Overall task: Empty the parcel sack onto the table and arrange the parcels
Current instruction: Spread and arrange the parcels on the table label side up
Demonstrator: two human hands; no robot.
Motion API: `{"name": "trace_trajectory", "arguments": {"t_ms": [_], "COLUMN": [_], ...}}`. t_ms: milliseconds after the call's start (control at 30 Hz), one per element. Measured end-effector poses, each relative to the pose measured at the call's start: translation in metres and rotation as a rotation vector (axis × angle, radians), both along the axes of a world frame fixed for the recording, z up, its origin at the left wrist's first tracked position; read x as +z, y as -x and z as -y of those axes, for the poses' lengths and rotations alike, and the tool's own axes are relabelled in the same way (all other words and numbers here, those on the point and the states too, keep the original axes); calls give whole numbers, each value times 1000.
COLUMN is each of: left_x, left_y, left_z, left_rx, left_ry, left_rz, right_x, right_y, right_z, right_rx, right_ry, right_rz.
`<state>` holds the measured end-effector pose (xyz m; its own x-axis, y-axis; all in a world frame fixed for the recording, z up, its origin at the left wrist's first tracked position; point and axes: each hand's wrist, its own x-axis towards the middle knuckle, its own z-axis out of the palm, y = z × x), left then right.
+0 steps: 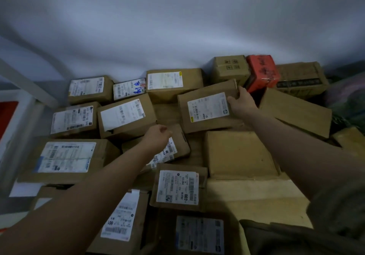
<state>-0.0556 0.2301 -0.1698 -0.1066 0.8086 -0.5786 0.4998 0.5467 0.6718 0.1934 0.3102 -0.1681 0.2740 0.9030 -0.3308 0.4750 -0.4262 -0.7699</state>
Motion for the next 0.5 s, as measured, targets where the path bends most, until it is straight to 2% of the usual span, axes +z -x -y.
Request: {"name": "trace_trajectory", "arguments": {"t_ms": [67, 167, 300, 400, 500], "left_x": [-6, -10, -11, -12, -10], "left_y": [2, -2, -7, -9, -15], "left_z": [-3, -6, -7, -9, -9], "left_rx": [-45, -129, -175, -199, -205], "left_ry": [11, 27, 47, 39, 6], "left_rz": [-9, -17, 10, 13, 21], "right_x": [-17, -24, -17, -2, 8], "right_y": [-7, -14, -20, -20, -23], "right_z": [-1, 13, 33, 56, 84], "right_rx": [-52, -25, -14, 252, 687], "right_ry": [140, 292, 124, 114, 229], "right_rz": [98, 132, 216, 275, 601]}}
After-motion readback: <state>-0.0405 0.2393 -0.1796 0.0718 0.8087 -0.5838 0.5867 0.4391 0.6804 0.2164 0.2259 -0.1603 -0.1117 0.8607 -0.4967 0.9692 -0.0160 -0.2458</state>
